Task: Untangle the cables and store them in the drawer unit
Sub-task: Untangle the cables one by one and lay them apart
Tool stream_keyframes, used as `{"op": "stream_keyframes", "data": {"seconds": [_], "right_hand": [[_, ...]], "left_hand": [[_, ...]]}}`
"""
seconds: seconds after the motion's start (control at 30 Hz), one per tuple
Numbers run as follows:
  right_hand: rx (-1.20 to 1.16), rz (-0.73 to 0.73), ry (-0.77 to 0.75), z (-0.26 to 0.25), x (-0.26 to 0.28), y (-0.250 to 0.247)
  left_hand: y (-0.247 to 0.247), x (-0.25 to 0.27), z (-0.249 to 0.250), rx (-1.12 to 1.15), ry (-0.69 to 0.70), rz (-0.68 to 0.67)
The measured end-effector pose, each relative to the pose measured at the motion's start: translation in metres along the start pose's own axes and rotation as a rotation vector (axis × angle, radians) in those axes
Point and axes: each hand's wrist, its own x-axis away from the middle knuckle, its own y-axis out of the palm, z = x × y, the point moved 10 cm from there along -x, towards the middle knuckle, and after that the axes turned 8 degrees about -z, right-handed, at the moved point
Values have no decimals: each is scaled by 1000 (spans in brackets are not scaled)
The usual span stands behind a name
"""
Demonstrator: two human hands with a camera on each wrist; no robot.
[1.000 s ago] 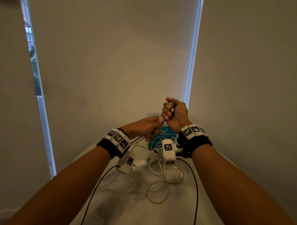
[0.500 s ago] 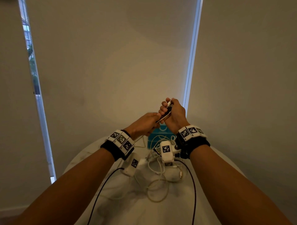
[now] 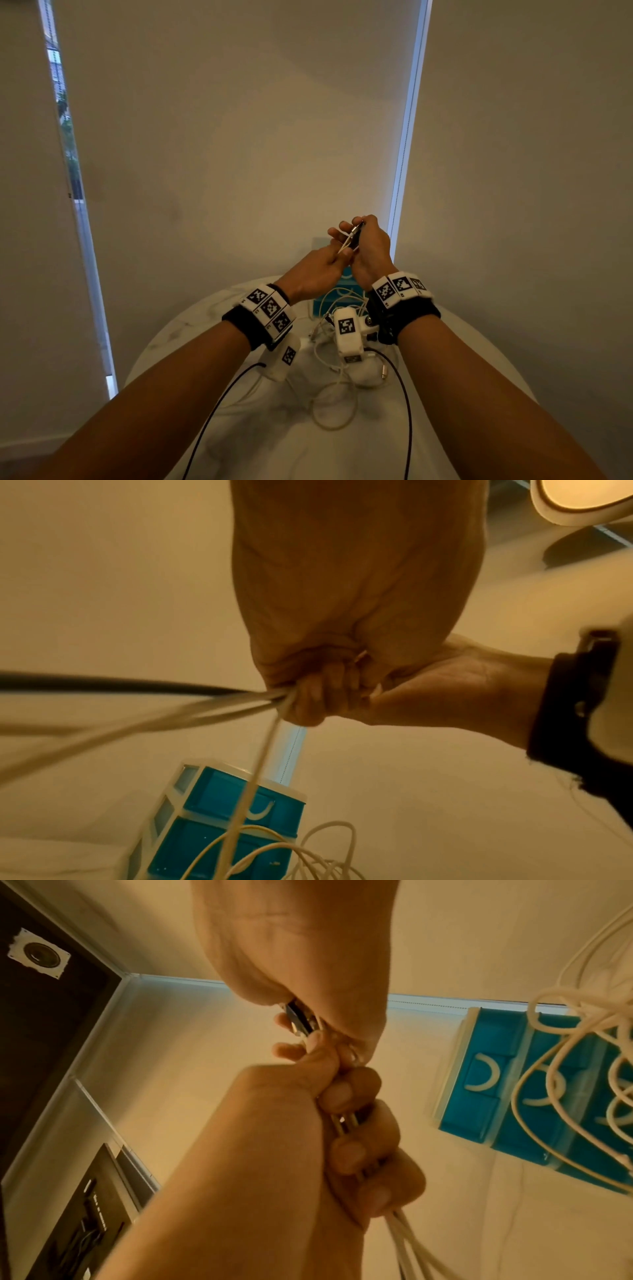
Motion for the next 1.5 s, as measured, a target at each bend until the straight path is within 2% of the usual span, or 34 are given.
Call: {"op": "stream_keyframes", "data": {"seconds": [0.13,0.3,0.4,0.47,0.53,0.63,0.7,0.77,0.87,0.93,1.0,1.03,1.1,1.17,1.23,1.3,1.33,1.37,1.43,1.5], "right_hand": [[-50,-36,65,9,0,-1],[-12,201,45,6,-5,-23],[-38,212,-1,-17,-8,-29],[51,181,-37,-36,-9,-29],[170,219,-93,-54,-8,-34],[258,322,-175,-77,-4,-48],[261,322,-217,-87,-1,-54],[284,275,-243,-91,3,-52],[250,122,-250,-81,4,-34],[215,10,-233,-66,5,-14],[194,-69,-202,-49,7,3],[202,-90,-181,-40,9,8],[233,-105,-138,-25,10,12],[261,-104,-97,-10,11,7],[264,-115,-54,7,11,1],[261,-129,-23,25,10,-2],[249,-129,-9,33,10,-4],[229,-125,7,41,10,-4],[191,-91,28,55,11,-3],[203,-20,25,61,14,-3]], "left_hand": [[-2,-1,-8,-59,-3,15],[5,-6,-10,-87,-37,-59],[3,0,-44,-79,-146,-181],[-4,12,-69,-58,-178,-238],[-12,26,-93,-73,-186,-299],[-38,55,-150,-232,-316,-344],[-69,80,-203,-385,-464,-326],[-118,105,-246,-607,-639,-217],[-200,128,-256,-747,-771,143],[-232,134,-247,-673,-750,367],[-239,134,-248,-428,-694,493],[-231,132,-253,-336,-701,471],[-194,130,-273,-304,-820,262],[-158,132,-290,-450,-906,36],[-137,130,-284,-717,-886,-109],[-132,113,-262,-889,-842,-148],[-129,100,-242,-882,-784,-136],[-122,82,-218,-751,-679,-103],[-90,49,-153,-227,-378,-53],[-42,30,-92,245,-217,-72]]}}
